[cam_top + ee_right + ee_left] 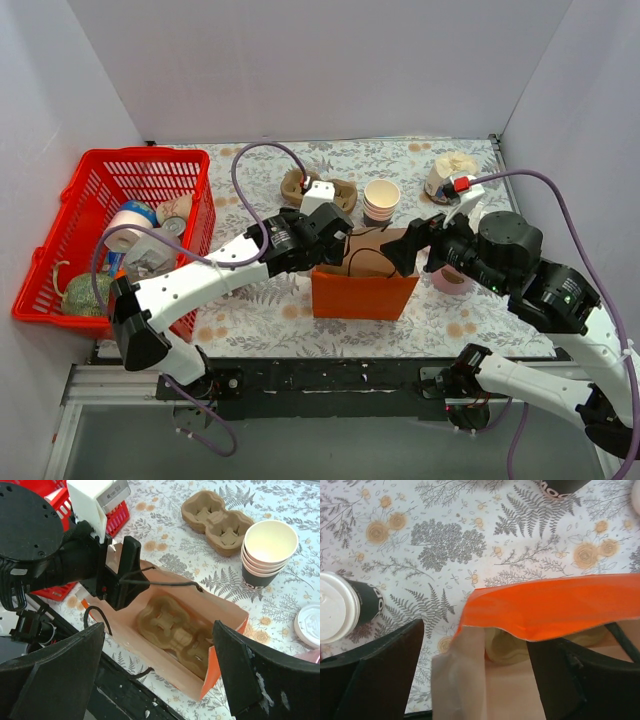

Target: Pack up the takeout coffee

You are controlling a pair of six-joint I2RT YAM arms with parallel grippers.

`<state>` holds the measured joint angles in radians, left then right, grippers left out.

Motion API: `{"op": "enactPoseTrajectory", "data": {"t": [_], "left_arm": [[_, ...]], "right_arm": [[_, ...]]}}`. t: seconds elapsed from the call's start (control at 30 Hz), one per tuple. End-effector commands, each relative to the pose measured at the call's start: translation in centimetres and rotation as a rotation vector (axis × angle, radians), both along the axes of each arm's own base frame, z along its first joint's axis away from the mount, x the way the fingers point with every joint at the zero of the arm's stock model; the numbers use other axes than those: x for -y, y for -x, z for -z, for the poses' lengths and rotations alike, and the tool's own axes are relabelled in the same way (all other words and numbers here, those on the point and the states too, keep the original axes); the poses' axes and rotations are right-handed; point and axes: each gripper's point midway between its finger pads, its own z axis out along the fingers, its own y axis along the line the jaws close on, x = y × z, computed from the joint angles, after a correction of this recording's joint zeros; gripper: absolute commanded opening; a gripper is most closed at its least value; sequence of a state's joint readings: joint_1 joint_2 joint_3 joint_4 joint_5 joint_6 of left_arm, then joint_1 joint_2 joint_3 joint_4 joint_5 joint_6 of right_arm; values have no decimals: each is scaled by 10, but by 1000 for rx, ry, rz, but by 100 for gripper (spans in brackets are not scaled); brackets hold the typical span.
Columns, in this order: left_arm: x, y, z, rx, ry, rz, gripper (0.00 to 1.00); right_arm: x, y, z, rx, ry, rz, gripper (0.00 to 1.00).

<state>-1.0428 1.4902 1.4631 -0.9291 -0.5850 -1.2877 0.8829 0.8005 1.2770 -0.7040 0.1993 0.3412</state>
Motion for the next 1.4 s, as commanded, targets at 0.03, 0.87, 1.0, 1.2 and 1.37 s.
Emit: {"op": "enactPoseTrajectory", "data": {"t": [0.03,0.87,1.0,1.2,1.37], "left_arm": [[-32,15,-1,-69,-63,-137,98],[-34,55,73,-413,-337,-49,45],[-29,52,68,-406,-316,-53,20],[-27,51,66,-405,-317,-38,0],[-24,51,60,-397,-287,-41,0]], "right_arm": [[3,1,-3,-21,5,11,96],[23,-1,19,-20,81,74,96],[25,-2,18,-14,80,85,96],[24,-2,19,-17,88,82,96],[24,-2,18,-15,84,82,95]]}}
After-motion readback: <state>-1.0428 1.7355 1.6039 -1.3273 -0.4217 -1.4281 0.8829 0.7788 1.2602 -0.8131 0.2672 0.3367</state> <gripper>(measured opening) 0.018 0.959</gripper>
